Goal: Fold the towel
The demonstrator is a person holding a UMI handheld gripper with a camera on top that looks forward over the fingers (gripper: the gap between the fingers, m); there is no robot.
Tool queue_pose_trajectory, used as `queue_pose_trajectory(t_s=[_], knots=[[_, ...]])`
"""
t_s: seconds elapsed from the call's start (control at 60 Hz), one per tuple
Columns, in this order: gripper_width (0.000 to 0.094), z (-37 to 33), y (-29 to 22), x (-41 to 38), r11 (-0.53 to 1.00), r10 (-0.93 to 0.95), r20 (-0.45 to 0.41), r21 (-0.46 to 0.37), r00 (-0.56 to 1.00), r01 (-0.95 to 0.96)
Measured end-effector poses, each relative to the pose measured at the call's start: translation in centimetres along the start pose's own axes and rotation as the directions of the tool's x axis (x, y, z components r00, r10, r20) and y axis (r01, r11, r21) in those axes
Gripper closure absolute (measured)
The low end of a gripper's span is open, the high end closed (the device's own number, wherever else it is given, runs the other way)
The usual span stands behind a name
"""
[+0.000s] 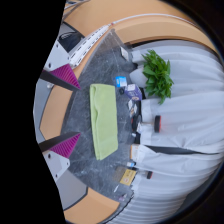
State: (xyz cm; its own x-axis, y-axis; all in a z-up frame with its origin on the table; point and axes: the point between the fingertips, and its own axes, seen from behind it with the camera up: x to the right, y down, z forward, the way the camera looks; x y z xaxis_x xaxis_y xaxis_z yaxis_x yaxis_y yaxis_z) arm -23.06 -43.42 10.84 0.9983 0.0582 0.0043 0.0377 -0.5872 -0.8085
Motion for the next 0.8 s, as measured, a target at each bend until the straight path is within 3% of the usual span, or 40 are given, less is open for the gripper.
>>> queue_pose_trajectory(t_s=[0.283, 0.483, 0.517, 0.6, 0.7, 0.8], knots=[[0.0086, 15.7, -6.1, -11.0, 0.996, -0.082, 0.057, 0.036, 0.995, 0.08], [0.0143, 25.0, -5.1, -11.5, 0.987, -0.151, 0.016, -0.05, 0.988, 0.151], [0.0202, 25.9, -4.7, -11.1, 0.986, -0.151, -0.001, -0.07, 0.989, 0.15], [0.0526, 27.0, -4.9, -9.6, 0.976, -0.209, -0.06, -0.072, 0.976, 0.205], [0.0802, 27.5, -5.1, -9.6, 0.946, -0.321, -0.049, -0.061, 0.946, 0.318], [0.0858, 27.8, -5.6, -9.8, 0.955, -0.294, -0.006, -0.051, 0.956, 0.293]])
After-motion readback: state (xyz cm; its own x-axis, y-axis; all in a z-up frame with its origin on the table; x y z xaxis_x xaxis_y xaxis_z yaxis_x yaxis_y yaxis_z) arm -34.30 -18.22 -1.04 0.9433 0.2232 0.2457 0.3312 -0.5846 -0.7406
